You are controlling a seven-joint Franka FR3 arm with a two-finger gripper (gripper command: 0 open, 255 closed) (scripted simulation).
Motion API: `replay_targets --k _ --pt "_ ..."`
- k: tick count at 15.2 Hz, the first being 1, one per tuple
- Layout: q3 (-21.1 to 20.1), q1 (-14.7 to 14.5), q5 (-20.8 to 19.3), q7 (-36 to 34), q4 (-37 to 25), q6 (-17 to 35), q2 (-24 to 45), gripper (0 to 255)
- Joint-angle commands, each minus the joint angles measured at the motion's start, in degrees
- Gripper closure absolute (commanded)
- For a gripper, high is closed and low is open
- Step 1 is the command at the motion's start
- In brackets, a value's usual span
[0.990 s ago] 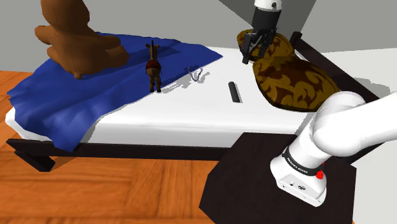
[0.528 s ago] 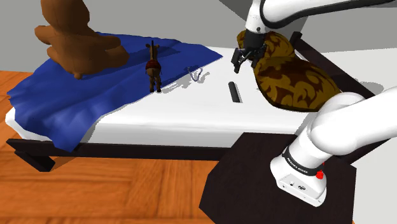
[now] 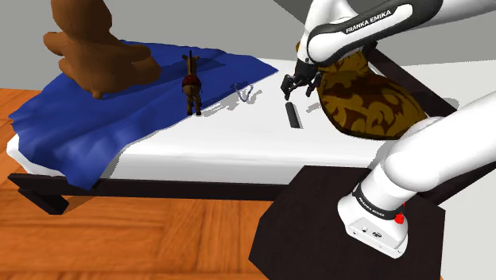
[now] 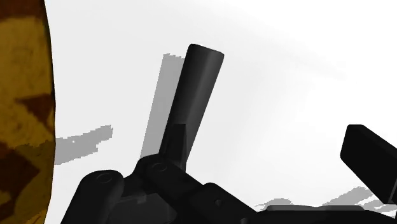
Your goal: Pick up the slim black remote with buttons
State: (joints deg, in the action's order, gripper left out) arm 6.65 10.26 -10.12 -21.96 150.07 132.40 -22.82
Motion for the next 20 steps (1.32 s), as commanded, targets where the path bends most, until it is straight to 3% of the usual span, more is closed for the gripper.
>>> replay_targets --k 1,11,20 --pt "0.6 1.4 -1.0 -2.0 0.1 4.8 3.5 0" --pt "3.7 7.3 -6.2 -13.4 -4.2 25.9 24.7 0" --pt "4.4 7.3 -8.0 -15.8 -4.4 32.6 31.5 0"
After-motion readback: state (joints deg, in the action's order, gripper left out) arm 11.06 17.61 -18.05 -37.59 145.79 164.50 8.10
